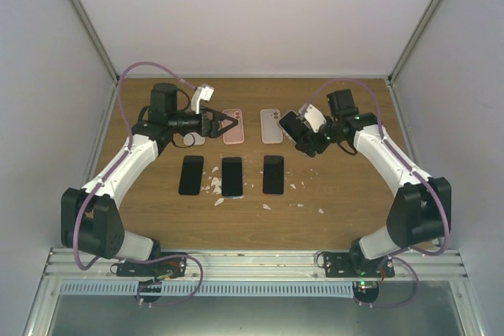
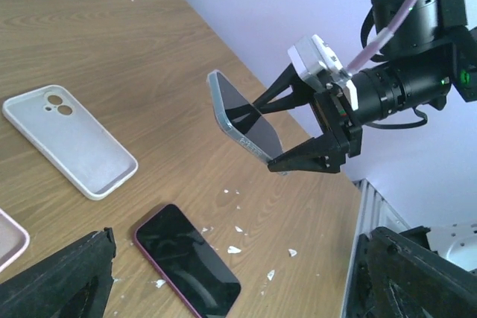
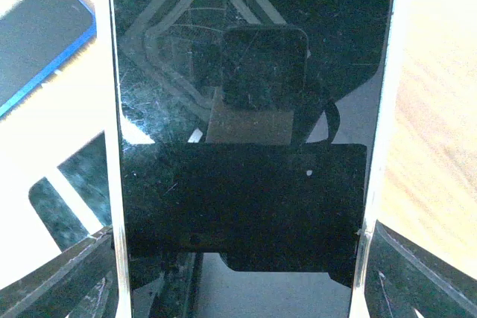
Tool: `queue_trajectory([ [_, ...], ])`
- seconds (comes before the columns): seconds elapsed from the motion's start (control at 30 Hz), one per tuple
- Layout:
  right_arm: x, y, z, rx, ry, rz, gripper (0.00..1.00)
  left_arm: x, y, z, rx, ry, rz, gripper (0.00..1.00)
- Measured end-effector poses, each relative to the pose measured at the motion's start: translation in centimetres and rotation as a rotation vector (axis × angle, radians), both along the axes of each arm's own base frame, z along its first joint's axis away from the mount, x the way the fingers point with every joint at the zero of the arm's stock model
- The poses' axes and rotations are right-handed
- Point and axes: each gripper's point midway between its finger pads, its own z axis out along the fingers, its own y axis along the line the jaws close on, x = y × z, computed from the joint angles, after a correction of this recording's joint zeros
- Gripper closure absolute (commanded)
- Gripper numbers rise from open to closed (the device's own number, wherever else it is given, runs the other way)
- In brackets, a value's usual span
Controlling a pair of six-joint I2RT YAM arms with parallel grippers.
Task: Take the phone out of the phone case
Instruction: Pick up the phone at the center of the board.
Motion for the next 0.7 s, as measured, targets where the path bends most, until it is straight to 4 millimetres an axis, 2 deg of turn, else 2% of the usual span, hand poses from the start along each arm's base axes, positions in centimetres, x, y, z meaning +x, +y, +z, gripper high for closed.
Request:
queue_trajectory([
  [0.13,-0.1,3.2,2.2,0.029,-0.068,0.080,0.47,-0.3,-0.3,0.4,-0.033,0.026,-0.012,0.11],
  [0.27,-0.7,6.4,3.6,0.032,-0.123,0.161,0.47,-0.7,-0.5,0.6,-0.065,0.071,-0.028,0.15],
  [0.43,-1.0,9.8,6.1,0.014,-0.223,0.241,0.47,-0.6,-0.7,0.2,-0.078,0.127,-0.032,0.21],
  [0.53,-0.6,11.1,7.3,0.002,-0.285,0.260,0.47,-0.6,-0.9,-0.1,-0.080,0.147,-0.031,0.24],
  [0.7,-0.7,12.6,7.2,-0.025,-0.314,0.285,0.47,-0.8,-1.1,-0.1,-0.085,0.162,-0.034,0.31],
])
